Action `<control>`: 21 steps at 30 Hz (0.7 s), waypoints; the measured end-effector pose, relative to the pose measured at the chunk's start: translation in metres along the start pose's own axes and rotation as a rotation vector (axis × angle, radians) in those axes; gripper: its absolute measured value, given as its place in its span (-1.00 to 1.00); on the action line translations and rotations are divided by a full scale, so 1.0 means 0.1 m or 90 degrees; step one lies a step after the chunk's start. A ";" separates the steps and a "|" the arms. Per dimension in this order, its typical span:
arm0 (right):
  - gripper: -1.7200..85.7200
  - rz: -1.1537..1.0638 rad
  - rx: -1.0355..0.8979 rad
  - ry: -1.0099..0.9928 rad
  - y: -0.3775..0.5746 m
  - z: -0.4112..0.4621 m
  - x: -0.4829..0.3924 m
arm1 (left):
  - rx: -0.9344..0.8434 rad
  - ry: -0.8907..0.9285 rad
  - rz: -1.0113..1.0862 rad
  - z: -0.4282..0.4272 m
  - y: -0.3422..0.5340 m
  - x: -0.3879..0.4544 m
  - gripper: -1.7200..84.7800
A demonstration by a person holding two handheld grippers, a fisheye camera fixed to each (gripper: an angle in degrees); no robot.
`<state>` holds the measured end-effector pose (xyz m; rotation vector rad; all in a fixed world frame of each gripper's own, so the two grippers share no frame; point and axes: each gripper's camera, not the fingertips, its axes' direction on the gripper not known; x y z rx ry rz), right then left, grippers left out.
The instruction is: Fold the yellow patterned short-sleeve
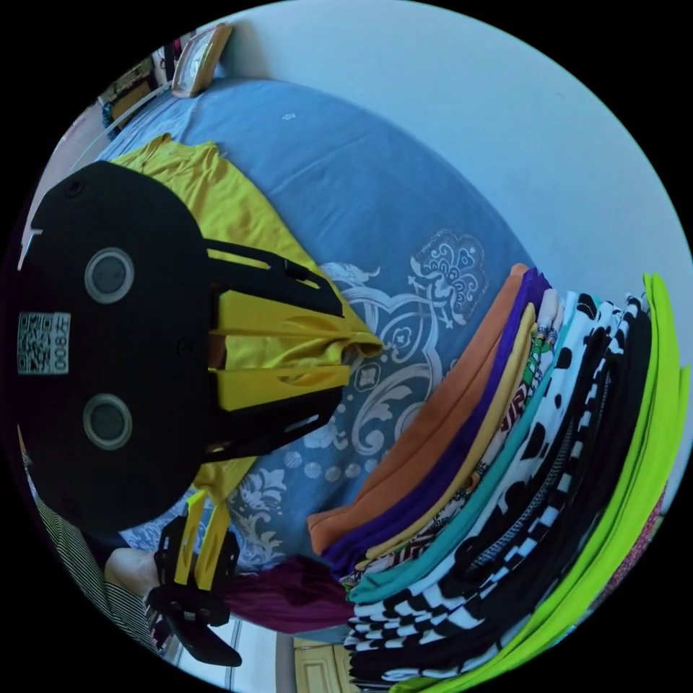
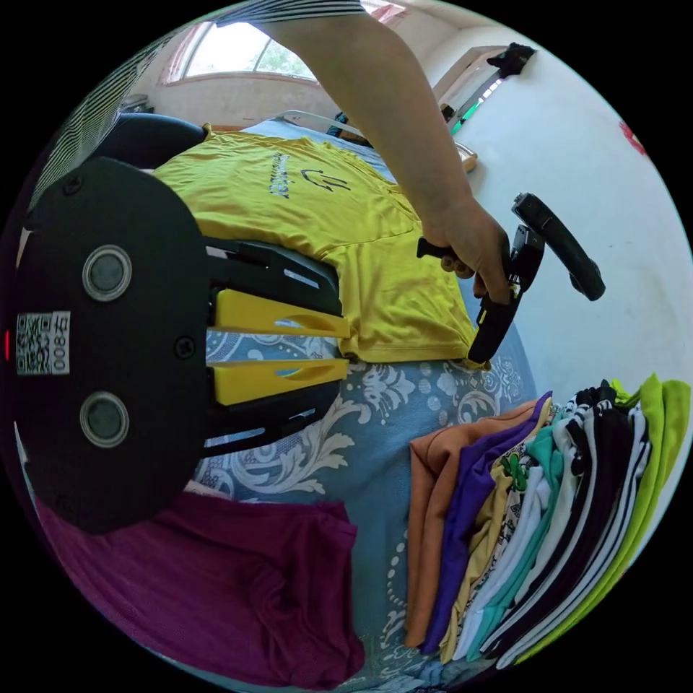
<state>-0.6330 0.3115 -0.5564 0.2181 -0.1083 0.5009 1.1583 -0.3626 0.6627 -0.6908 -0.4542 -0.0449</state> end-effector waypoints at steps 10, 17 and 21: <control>-0.92 -0.004 0.028 -0.043 0.19 0.40 -0.07 | 0.059 0.054 -0.031 -0.36 -0.30 -0.61 -0.91; -0.95 -0.071 0.108 -0.137 0.29 0.47 -0.46 | 0.148 0.195 -0.125 -0.57 -0.04 -1.45 -0.91; -0.91 -0.140 0.111 -0.204 0.31 0.65 -0.86 | 0.187 0.278 -0.192 -0.57 0.34 -2.04 -0.92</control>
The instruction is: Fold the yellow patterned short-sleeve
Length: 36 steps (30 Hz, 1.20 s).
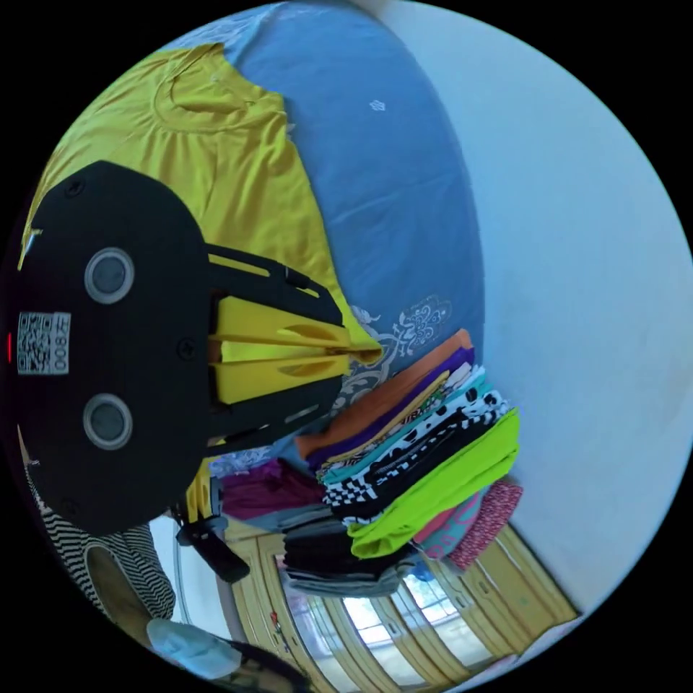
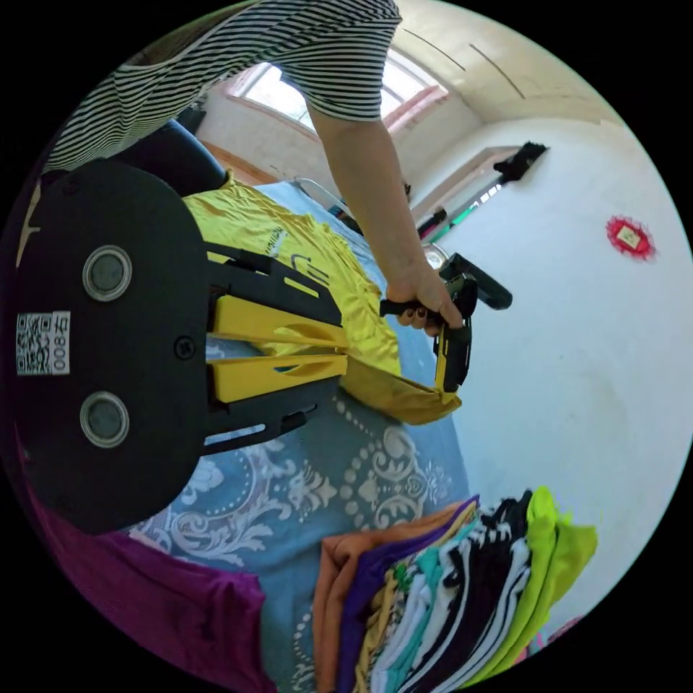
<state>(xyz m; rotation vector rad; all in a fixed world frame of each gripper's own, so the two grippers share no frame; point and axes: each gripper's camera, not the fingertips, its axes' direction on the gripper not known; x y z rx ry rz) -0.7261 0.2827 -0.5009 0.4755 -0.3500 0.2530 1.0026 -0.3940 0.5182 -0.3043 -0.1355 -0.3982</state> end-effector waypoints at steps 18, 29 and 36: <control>-0.92 -0.101 -0.195 -0.043 0.10 1.82 -0.77 | -0.010 0.004 -0.143 -0.13 0.85 -2.01 -0.92; -0.92 -0.093 -0.286 -0.074 0.08 2.50 -0.80 | 0.049 -0.039 -0.239 -0.03 1.38 -2.72 -0.95; -0.95 -0.121 -0.312 -0.140 -0.05 2.65 -0.87 | 0.041 0.009 -0.116 0.36 1.42 -2.63 -0.95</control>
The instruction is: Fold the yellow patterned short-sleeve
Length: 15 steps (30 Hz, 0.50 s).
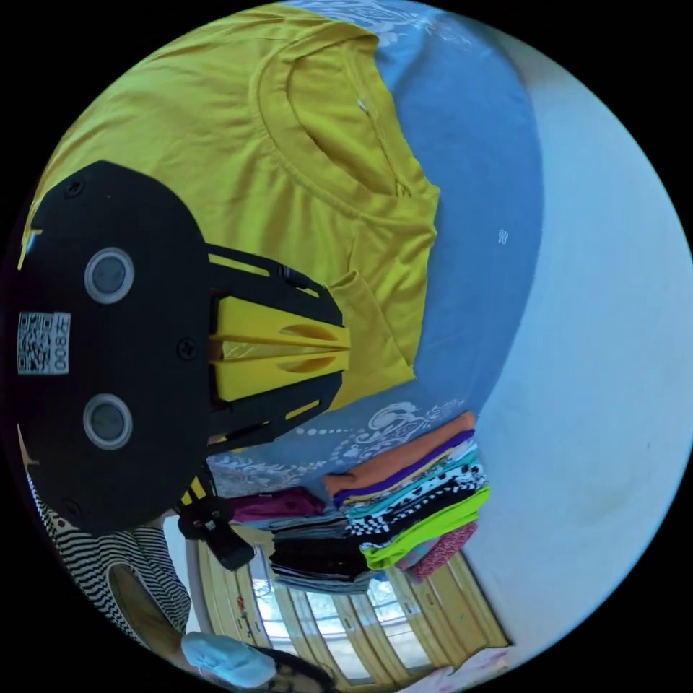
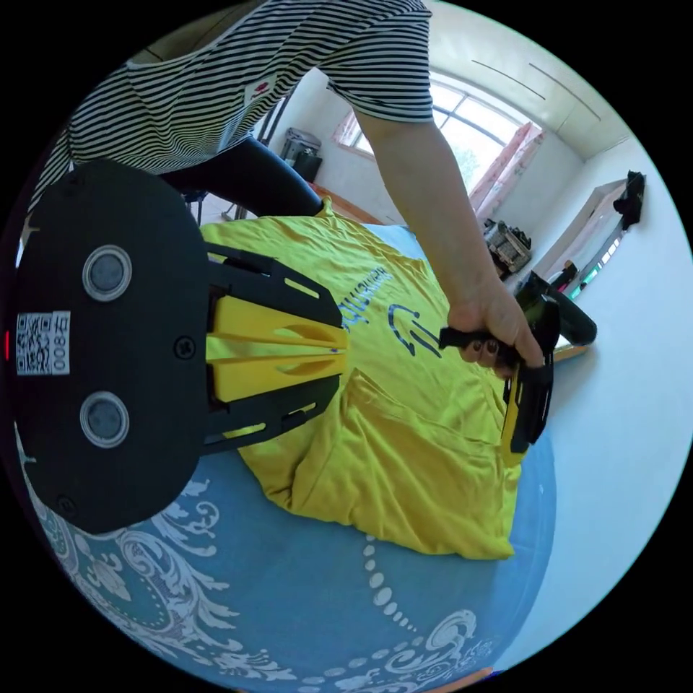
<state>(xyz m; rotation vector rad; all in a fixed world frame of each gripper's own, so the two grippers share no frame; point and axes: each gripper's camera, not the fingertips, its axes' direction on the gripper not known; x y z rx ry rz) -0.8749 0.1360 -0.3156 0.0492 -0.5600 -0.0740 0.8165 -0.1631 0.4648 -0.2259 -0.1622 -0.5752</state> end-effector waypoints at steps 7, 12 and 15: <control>-0.96 0.097 0.090 0.142 0.02 -0.45 0.29 | -0.042 -0.036 0.017 0.53 0.12 -0.28 -0.95; -0.96 0.178 0.099 0.088 0.00 -0.63 0.66 | -0.005 0.025 0.026 0.64 0.31 -0.38 -0.95; -0.96 0.179 0.094 0.087 -0.10 -0.71 0.68 | -0.027 0.022 0.073 0.86 0.36 -0.33 -0.95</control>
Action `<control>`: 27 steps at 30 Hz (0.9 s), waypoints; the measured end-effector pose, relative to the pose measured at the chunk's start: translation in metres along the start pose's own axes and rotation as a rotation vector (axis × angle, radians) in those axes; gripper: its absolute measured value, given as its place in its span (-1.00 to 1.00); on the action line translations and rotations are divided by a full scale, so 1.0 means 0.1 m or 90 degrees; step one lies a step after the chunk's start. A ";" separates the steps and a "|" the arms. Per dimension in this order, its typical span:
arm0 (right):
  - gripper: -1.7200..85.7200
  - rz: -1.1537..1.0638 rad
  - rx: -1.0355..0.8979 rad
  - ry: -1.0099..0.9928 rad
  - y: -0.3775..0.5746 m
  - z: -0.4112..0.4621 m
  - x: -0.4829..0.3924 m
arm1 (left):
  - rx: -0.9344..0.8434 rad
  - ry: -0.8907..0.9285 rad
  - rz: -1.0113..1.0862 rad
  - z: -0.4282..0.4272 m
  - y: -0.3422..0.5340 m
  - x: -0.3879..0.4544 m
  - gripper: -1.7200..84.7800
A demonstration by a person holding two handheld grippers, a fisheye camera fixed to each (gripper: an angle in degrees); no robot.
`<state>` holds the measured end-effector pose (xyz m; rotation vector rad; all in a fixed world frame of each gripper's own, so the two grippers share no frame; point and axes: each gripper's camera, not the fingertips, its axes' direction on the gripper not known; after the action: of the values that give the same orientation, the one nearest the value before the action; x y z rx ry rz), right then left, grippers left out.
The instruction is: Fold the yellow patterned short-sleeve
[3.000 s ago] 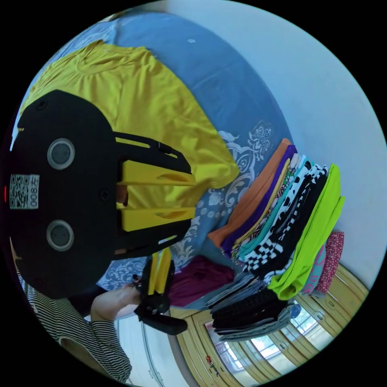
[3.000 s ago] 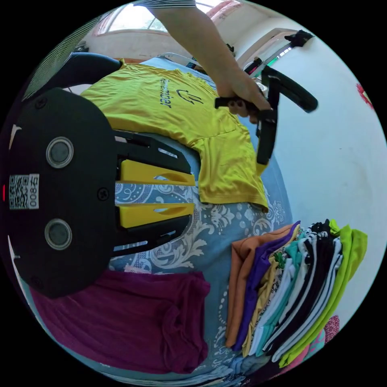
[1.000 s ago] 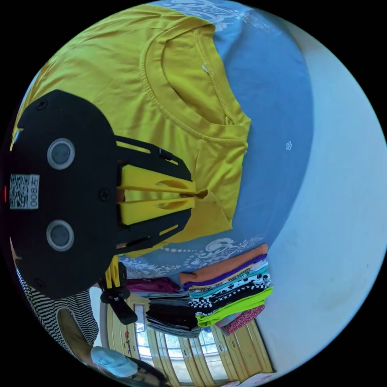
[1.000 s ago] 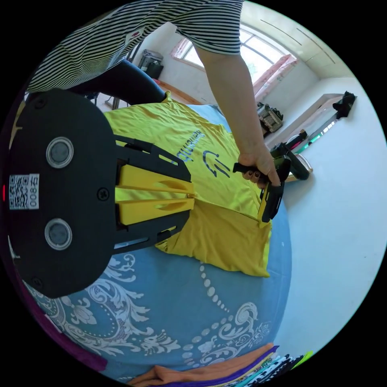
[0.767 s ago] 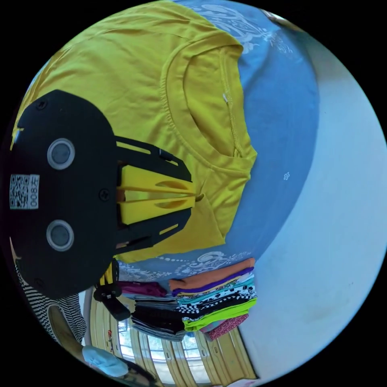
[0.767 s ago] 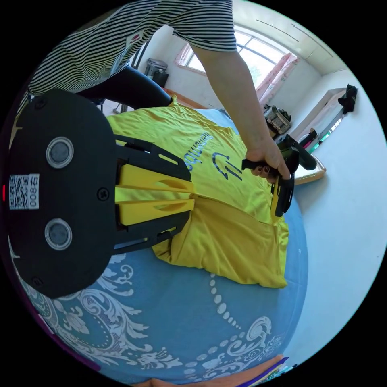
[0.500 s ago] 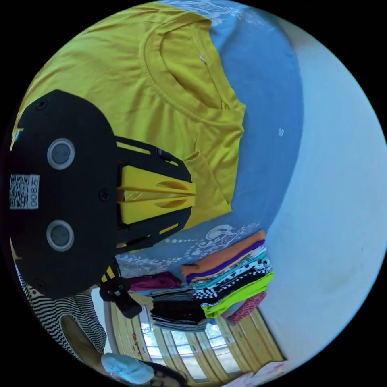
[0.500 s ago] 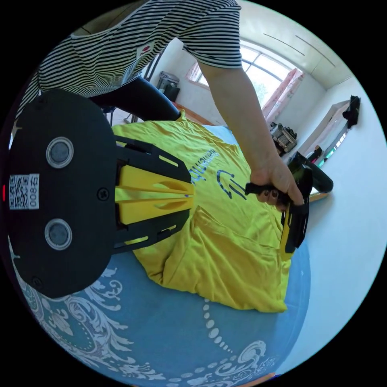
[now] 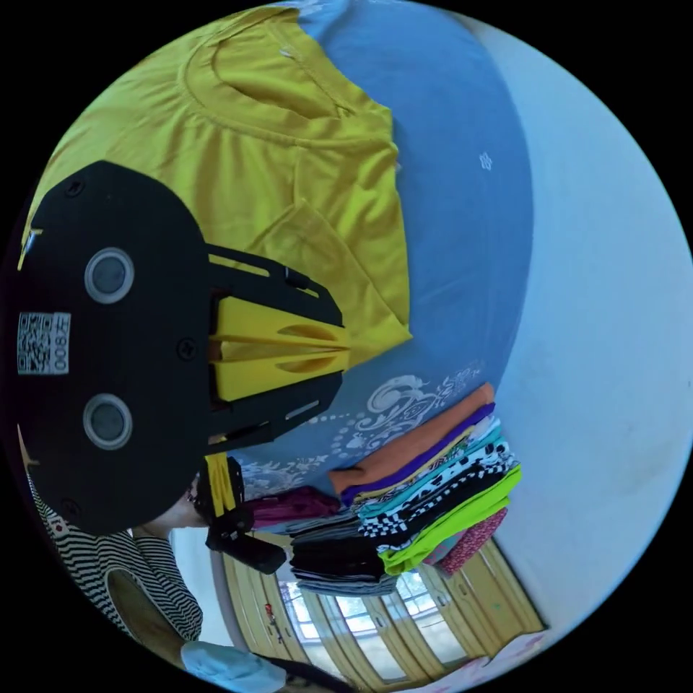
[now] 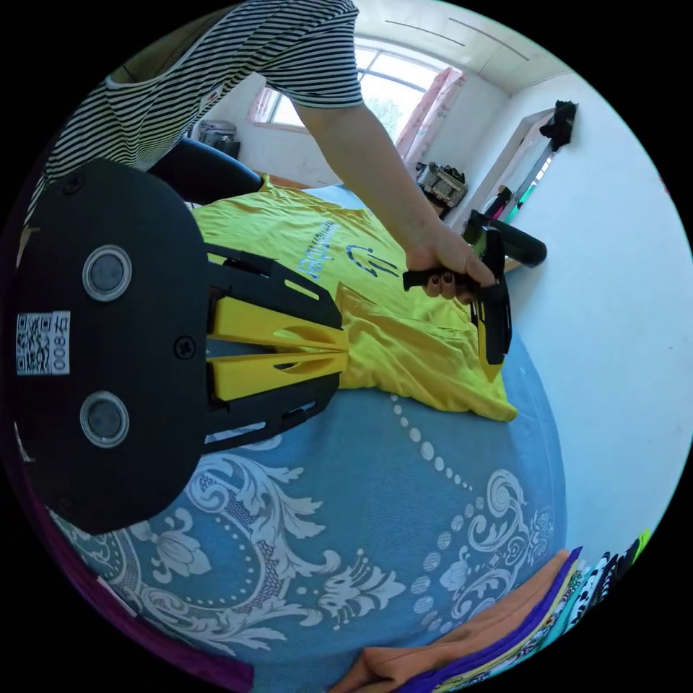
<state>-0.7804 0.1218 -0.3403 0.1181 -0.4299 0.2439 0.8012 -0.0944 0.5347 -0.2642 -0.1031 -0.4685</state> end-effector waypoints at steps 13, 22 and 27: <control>-0.96 -0.005 0.025 0.006 -0.69 -0.41 -0.13 | 0.008 -0.006 0.022 0.69 0.80 -0.41 -0.96; -0.96 -0.024 -0.015 0.060 -1.45 -0.49 -0.46 | 0.001 0.009 0.053 0.99 2.10 -0.80 -0.95; -0.96 -0.042 -0.036 0.092 -1.99 -0.51 -0.78 | -0.010 0.013 0.035 1.18 2.89 -1.05 -0.95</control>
<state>-0.7772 -0.0779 -0.4312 0.0581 -0.2892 0.1739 0.8363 0.2313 0.5652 -0.2773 -0.0722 -0.4167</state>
